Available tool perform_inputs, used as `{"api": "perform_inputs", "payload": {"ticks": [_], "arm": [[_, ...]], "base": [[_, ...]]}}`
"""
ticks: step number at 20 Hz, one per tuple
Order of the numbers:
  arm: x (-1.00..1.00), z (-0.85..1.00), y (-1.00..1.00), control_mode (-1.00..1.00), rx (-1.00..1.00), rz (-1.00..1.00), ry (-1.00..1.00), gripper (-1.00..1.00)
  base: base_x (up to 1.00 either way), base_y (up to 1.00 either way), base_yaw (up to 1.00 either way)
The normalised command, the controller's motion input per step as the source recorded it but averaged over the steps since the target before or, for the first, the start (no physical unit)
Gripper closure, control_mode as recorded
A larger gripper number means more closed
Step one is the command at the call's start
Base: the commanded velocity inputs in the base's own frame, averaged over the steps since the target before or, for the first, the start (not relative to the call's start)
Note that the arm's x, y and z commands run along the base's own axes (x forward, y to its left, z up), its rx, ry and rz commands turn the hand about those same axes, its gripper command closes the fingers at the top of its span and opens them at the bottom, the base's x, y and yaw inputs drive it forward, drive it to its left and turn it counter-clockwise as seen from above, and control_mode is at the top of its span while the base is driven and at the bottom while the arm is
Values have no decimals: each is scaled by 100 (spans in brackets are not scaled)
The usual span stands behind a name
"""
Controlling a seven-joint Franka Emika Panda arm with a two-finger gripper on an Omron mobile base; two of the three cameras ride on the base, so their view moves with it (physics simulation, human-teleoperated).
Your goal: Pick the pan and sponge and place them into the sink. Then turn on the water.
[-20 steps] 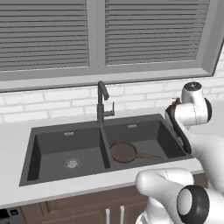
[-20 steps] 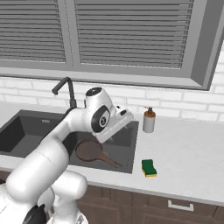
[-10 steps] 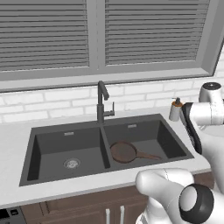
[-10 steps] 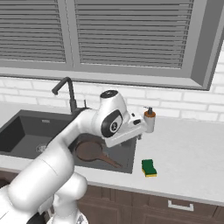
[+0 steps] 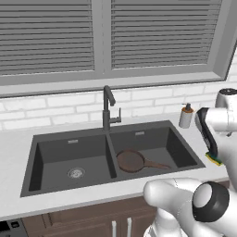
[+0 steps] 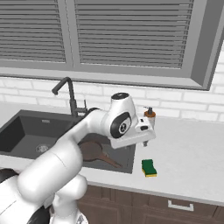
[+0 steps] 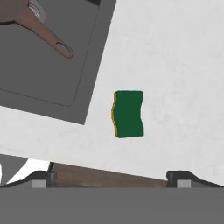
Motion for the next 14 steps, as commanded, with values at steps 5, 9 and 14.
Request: {"api": "perform_inputs", "payload": {"ticks": [5, 9, 14], "arm": [[-1, -16, -25, -100, 8, -11, 1, -100], [0, -32, -12, -100, 1, -3, 0, -100], [0, -41, -2, -100, 1, 0, 0, -100]], "base": [[0, 0, 0], [0, 0, 0], [0, 0, 0]]}}
